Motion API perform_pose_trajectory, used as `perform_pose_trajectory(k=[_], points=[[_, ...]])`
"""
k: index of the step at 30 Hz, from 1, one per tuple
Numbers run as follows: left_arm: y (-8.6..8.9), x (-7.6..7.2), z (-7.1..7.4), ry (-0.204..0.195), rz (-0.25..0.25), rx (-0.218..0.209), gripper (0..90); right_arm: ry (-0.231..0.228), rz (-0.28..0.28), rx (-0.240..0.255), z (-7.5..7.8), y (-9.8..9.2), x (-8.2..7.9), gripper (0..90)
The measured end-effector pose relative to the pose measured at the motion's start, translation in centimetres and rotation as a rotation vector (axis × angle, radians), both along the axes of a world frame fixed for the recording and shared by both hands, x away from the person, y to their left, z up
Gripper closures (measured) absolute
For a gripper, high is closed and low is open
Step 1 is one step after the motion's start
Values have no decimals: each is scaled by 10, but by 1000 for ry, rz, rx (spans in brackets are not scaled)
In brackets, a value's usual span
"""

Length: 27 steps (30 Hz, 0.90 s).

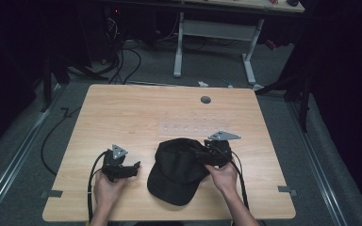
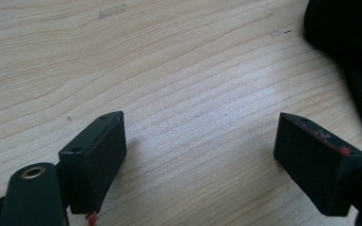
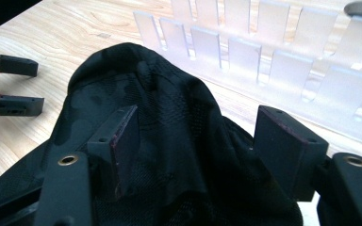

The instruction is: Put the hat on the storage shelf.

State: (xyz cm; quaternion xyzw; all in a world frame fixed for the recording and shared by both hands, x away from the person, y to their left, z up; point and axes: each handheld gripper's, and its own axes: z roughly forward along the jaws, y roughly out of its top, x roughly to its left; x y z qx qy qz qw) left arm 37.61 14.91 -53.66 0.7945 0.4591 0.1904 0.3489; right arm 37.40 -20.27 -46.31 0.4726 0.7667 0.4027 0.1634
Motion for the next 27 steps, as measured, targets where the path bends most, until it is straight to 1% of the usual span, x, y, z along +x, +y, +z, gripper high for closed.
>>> perform_pose_trajectory(k=[3, 5, 8, 10, 13, 18, 21, 24, 27], points=[[0, 0, 0, 0, 0, -1, 178, 16, -13, -6, -3, 0, 5, 337], [0, 0, 0, 0, 0, -1, 179, 29, -24, 2, -5, -1, 7, 348], [0, 0, 0, -1, -2, -1, 182, 46, -27, 10, -7, 0, 9, 377], [0, 0, 0, 0, -4, -2, 183, 47, -23, 0, -9, 1, 10, 406], [0, 0, 0, -2, -4, -2, 185, 48, -19, -24, -11, 3, 11, 487], [0, 0, 0, -2, -4, -2, 186, 62, 28, -14, -12, 4, 11, 658], [0, 0, 0, -3, -4, -1, 187, 56, 52, -27, -13, 5, 11, 741], [0, 0, 0, -3, -4, -1, 189, 60, 73, -25, -13, 4, 10, 808], [0, 0, 0, -3, -4, -2, 190, 53, 92, -12, -13, 2, 8, 836]])
